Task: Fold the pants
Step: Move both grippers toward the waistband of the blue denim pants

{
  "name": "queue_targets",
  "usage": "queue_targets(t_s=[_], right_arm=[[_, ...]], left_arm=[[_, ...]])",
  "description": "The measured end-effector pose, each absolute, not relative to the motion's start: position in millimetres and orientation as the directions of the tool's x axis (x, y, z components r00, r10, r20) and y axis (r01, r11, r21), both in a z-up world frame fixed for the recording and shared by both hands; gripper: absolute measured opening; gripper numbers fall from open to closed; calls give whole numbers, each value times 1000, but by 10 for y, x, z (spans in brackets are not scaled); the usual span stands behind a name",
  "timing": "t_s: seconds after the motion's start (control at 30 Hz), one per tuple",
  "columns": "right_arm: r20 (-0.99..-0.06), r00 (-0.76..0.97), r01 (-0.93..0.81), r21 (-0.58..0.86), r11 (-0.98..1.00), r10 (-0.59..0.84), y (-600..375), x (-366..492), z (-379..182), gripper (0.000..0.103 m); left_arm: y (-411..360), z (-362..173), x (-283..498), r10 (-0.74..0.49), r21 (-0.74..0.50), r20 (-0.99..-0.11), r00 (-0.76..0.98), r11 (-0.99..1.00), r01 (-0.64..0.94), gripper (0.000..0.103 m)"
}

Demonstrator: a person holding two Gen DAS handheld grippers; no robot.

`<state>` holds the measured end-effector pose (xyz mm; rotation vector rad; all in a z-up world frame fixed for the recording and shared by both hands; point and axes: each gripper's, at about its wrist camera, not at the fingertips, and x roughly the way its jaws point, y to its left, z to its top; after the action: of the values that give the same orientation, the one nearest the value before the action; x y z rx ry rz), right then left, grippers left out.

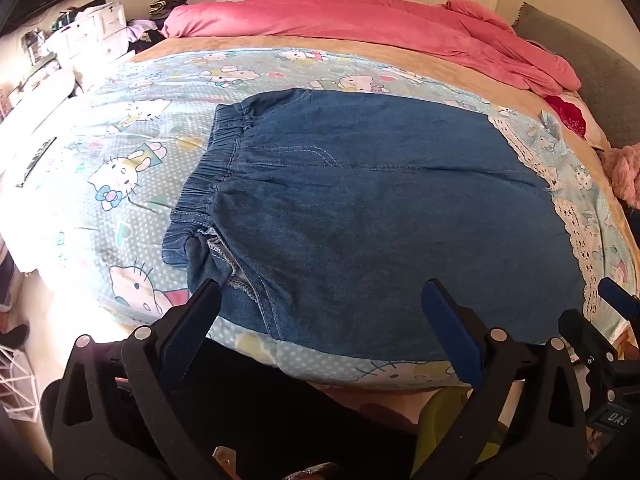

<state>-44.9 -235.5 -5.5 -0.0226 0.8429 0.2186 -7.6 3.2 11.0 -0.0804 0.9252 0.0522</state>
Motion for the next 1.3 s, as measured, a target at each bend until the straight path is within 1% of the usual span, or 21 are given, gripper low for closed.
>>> queue_targets(t_s=[1.3], right_arm=[[-740, 645, -205, 75, 976, 193, -2320, -508, -18, 99]], left_arm=[[55, 143, -121, 10, -59, -785, 619, 994, -90, 94]])
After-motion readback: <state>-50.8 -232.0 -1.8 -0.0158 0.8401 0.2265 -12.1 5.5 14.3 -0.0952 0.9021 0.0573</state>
